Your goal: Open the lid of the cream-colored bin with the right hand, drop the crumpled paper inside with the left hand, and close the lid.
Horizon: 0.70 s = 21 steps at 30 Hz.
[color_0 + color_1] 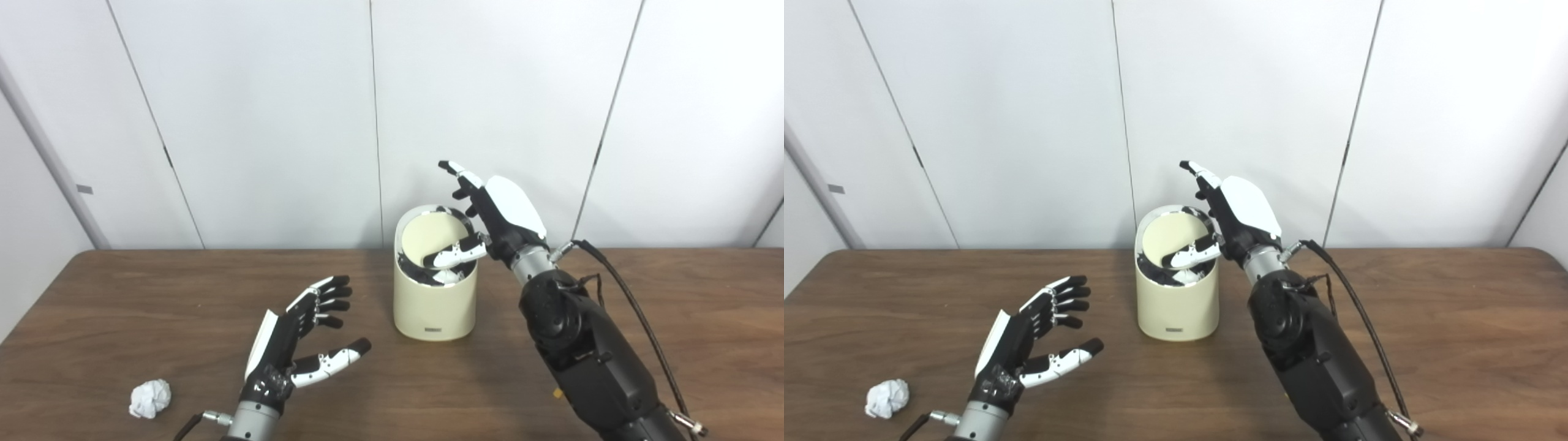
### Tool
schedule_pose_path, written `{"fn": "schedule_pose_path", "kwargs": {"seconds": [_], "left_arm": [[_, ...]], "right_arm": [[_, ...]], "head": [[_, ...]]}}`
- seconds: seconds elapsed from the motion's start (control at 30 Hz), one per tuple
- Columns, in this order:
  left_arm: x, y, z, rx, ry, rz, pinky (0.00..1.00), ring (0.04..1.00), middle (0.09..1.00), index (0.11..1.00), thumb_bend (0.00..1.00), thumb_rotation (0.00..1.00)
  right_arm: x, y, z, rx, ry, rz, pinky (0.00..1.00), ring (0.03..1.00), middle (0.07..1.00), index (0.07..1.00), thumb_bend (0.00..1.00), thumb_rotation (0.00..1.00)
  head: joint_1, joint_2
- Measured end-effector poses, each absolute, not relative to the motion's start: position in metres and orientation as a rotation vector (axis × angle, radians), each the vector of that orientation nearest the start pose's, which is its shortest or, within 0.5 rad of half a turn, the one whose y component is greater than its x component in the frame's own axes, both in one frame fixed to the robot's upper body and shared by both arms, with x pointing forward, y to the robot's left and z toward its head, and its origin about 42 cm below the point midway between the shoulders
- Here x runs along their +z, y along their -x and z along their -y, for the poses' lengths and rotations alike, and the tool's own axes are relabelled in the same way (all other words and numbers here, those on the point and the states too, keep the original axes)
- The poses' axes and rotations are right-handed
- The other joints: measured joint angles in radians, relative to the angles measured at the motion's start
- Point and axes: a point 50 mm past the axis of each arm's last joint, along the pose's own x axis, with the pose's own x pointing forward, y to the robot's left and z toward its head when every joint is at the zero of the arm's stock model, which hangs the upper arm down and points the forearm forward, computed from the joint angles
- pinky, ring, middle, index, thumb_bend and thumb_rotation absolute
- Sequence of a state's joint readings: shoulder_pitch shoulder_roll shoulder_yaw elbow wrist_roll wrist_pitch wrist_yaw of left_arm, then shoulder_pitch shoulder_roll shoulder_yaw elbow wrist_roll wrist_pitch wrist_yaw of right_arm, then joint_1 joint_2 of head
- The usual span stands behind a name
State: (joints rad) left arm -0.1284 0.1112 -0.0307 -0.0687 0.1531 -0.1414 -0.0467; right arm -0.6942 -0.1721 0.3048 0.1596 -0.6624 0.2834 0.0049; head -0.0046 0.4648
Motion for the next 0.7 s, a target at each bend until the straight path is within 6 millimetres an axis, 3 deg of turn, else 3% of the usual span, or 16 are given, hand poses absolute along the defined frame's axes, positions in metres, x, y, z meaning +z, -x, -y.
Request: {"fn": "schedule_pose_path", "kwargs": {"seconds": [0.1, 0.27, 0.4, 0.53, 0.7], "left_arm": [[0.161, -0.320, -0.221, -0.111, -0.269, 0.332, 0.64, 0.739, 0.790, 0.830, 0.69, 0.16], [0.161, -0.320, -0.222, -0.111, -0.268, 0.332, 0.65, 0.741, 0.789, 0.830, 0.69, 0.16], [0.161, -0.320, -0.222, -0.110, -0.269, 0.332, 0.64, 0.736, 0.788, 0.829, 0.70, 0.16], [0.161, -0.320, -0.221, -0.111, -0.268, 0.332, 0.64, 0.739, 0.787, 0.829, 0.69, 0.16], [0.161, -0.320, -0.221, -0.111, -0.270, 0.331, 0.64, 0.740, 0.787, 0.830, 0.68, 0.15]], "right_arm": [[0.283, -0.456, 0.140, 0.084, 0.949, 0.343, 0.65, 0.827, 0.933, 0.918, 0.73, 0.05], [0.279, -0.455, 0.146, 0.089, 0.904, 0.305, 0.66, 0.852, 0.928, 0.930, 0.64, 0.40], [0.266, -0.452, 0.155, 0.092, 0.873, 0.252, 0.68, 0.852, 0.912, 0.919, 0.60, 0.60], [0.265, -0.451, 0.162, 0.076, 0.853, 0.244, 0.69, 0.843, 0.910, 0.912, 0.58, 0.72], [0.284, -0.446, 0.171, 0.048, 0.810, 0.298, 0.69, 0.848, 0.919, 0.922, 0.57, 0.73]], "head": [[0.000, 0.000], [0.002, -0.002], [0.002, -0.002], [0.002, -0.002], [0.003, 0.000]]}}
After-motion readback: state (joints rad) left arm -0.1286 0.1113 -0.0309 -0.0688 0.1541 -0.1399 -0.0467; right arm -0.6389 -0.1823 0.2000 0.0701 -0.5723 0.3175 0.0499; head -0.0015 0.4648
